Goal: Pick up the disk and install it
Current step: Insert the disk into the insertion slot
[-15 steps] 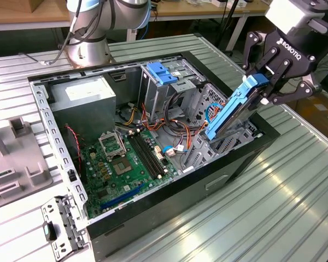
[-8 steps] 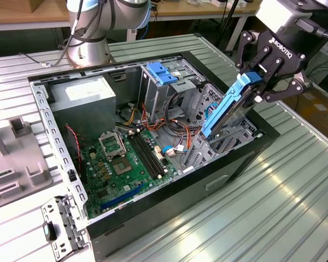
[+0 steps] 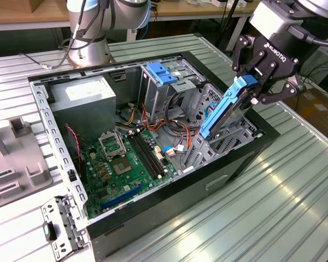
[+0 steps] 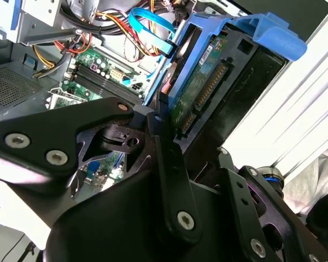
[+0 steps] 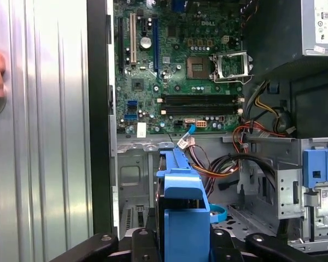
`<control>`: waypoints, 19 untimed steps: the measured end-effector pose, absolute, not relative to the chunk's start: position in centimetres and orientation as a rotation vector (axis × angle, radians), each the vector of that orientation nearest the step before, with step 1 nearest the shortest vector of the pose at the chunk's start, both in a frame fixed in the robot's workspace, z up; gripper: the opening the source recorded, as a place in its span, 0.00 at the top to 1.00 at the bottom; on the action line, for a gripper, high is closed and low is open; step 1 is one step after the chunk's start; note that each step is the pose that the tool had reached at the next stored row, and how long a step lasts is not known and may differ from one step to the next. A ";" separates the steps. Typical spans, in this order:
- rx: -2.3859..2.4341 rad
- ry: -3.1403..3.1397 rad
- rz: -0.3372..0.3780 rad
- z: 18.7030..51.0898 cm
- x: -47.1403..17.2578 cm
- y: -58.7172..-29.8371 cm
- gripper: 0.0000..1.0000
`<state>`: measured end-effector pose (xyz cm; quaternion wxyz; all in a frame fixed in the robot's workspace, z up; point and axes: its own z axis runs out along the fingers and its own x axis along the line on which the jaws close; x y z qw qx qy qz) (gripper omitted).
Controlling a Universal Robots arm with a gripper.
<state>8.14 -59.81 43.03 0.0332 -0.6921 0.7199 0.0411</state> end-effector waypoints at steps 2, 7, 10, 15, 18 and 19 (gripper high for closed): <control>-2.130 2.215 0.126 43.0 8.1 -59.8 0.64; -2.134 2.219 0.117 42.9 8.2 -59.9 0.64; -2.141 2.226 0.103 42.6 8.3 -59.9 0.64; -2.141 2.226 0.103 41.9 8.3 -59.9 0.64; -2.141 2.226 0.103 41.6 8.3 -59.9 0.64; -2.141 2.226 0.103 41.4 8.3 -59.9 0.64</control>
